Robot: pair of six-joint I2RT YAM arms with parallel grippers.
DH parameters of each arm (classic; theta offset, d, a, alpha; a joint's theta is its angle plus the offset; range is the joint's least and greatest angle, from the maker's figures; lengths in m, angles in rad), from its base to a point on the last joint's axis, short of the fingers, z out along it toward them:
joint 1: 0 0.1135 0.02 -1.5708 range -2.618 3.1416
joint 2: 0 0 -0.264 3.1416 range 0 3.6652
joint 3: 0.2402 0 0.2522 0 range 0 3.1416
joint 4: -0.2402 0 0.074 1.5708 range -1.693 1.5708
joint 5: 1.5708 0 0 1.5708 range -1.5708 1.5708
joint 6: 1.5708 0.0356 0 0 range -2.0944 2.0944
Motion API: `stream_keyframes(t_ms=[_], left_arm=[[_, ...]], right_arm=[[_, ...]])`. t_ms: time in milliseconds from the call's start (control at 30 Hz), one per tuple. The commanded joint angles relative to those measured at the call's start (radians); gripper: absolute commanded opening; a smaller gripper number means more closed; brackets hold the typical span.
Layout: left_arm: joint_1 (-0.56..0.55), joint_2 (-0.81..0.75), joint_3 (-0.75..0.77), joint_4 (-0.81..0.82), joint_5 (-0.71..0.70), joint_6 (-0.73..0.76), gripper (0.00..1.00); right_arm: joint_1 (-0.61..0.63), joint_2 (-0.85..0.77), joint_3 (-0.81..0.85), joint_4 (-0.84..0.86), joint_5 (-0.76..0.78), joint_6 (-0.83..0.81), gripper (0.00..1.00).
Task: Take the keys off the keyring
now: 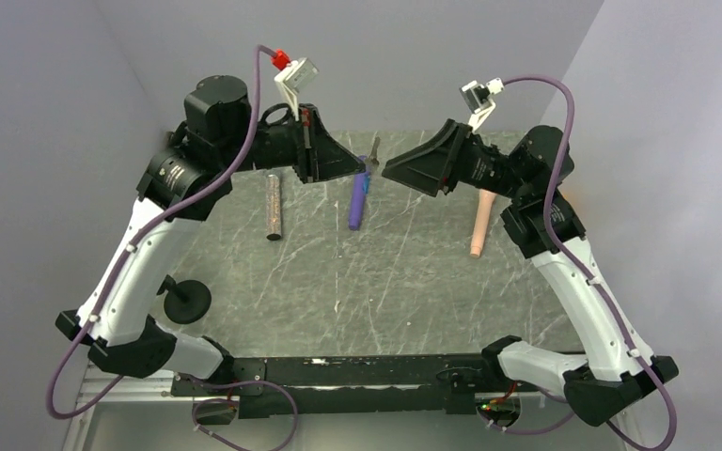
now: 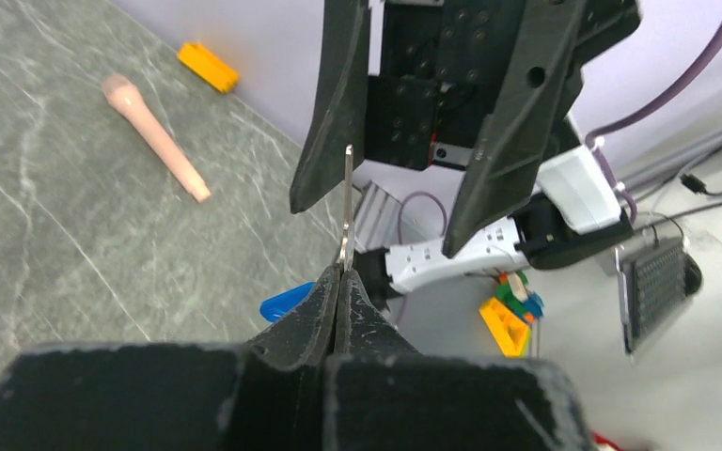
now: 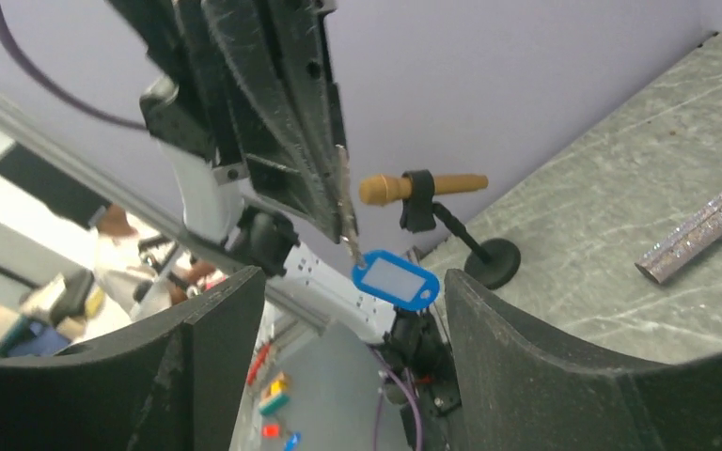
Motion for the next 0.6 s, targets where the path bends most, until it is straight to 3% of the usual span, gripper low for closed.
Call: stream_keyframes(t_ms=[0, 133, 267, 567], left_arm=[[0.005, 0.068, 0.121, -0.209, 0.144, 0.105, 0.00], [0.004, 0.115, 0.172, -0.299, 0.180, 0.135, 0.00], [0.005, 0.114, 0.134, -0.268, 0.226, 0.103, 0.00], [0.002, 0.129, 0.104, -0.250, 0.267, 0.075, 0.00]], right_arm=[[0.000, 0.011, 0.122, -0.300, -0.141, -0.271, 0.71], [0.003, 0.033, 0.172, -0.424, -0.199, -0.371, 0.69], [0.006, 0.048, 0.201, -0.545, -0.196, -0.450, 0.63], [0.029, 0.069, 0.220, -0.603, -0.190, -0.503, 0.52]])
